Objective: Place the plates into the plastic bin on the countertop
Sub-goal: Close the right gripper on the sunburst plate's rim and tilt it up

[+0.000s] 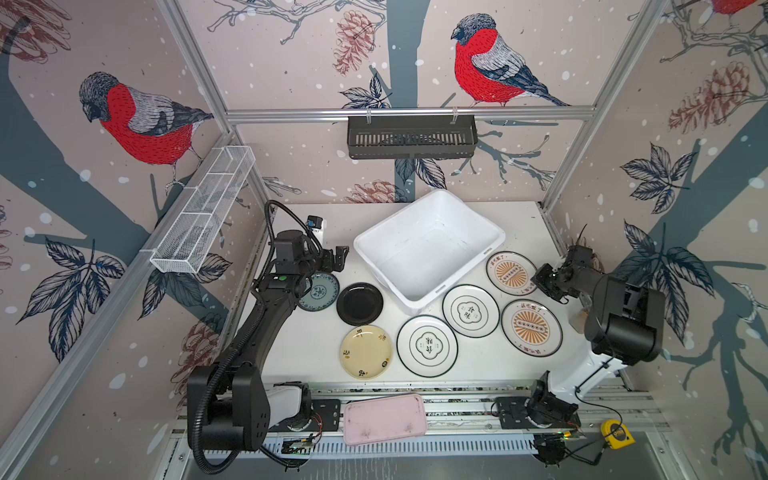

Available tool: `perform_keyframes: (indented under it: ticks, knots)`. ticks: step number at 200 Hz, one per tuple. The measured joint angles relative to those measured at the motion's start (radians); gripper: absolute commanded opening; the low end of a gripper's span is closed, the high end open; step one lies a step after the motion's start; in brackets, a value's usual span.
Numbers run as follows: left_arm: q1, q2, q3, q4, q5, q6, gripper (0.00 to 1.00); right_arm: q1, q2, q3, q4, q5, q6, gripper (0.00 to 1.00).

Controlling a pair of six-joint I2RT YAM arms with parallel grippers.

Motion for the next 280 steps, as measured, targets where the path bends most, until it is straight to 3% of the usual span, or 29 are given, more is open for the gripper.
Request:
perform_keyframes:
  ticks: [84,124,180,280]
  knots:
    - [-0.001,-0.004,-0.004,0.003,0.017,-0.008,0.98,-0.001,0.027,0.01,0.043,-0.014,0.004,0.16]
    - [-0.001,-0.004,-0.004,0.003,0.018,-0.018,0.98,-0.016,0.017,0.002,0.05,-0.01,0.013,0.15]
    - [-0.001,-0.004,-0.005,0.003,0.021,-0.02,0.98,-0.03,0.012,-0.018,0.066,-0.014,0.038,0.27]
    - [-0.003,-0.003,-0.014,0.006,0.025,-0.023,0.98,-0.056,0.036,-0.074,0.223,-0.113,0.094,0.16]
